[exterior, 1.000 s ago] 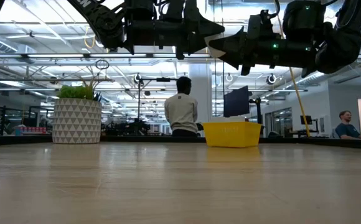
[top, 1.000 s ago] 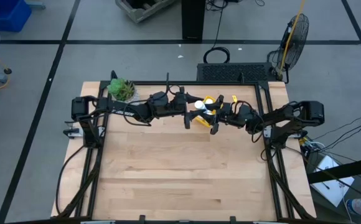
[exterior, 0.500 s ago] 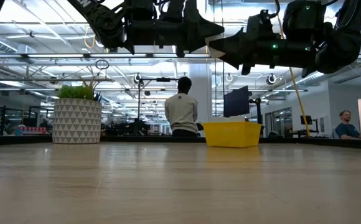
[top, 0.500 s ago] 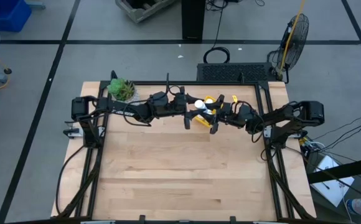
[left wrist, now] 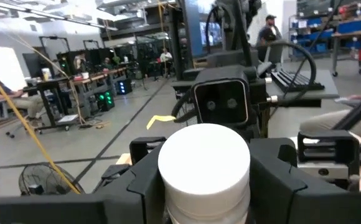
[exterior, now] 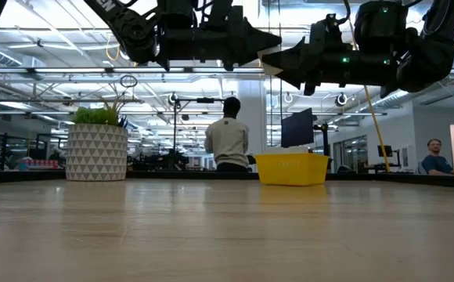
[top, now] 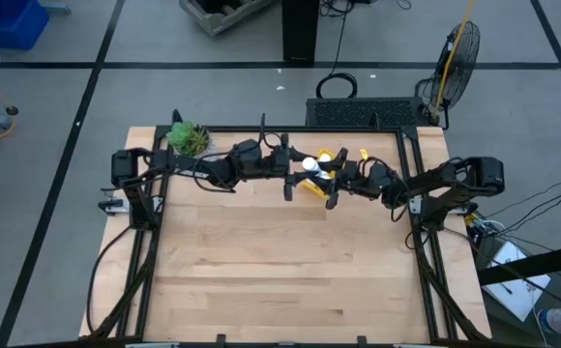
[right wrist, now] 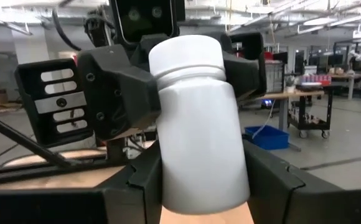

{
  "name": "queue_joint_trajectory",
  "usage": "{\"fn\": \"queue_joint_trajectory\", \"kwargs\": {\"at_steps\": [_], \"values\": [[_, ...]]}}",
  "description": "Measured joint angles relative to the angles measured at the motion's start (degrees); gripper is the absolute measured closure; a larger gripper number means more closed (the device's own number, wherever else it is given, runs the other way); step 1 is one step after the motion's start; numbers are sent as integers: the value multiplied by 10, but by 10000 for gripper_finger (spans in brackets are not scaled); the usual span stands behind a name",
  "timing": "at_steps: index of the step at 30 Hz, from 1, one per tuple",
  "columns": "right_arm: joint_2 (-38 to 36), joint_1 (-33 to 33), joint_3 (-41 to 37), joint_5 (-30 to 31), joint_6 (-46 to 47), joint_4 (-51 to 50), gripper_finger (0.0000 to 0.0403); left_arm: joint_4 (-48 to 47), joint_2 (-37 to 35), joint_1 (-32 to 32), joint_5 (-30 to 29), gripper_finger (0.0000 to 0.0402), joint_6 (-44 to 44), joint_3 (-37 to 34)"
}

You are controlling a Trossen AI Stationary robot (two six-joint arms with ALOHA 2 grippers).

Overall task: Pick and place pill bottles into a basket
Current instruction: Put the white medicine bottle into the yellow bin

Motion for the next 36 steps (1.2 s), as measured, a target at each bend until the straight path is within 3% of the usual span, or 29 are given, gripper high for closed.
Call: {"fn": "queue_joint_trajectory", "kwargs": {"at_steps": [3, 8, 13, 24, 30, 36], "values": [[0, 0, 0, 16, 4, -26, 231, -14, 0, 4, 17, 226, 1, -1], [0, 0, 0, 46, 32, -63, 126, -44, 0, 8, 21, 226, 10, -1], [0, 0, 0, 79, 50, -77, 79, -77, 0, 8, 14, 226, 13, 13], [0, 1, -12, 122, 119, -212, 86, -161, -2, 31, 3, 226, 46, 71], [-33, 5, -67, 145, 97, -82, 94, -170, 16, 58, 23, 226, 31, 72], [-141, 3, -110, 189, 29, -29, 95, -105, 72, 58, 41, 226, 13, 84]]}}
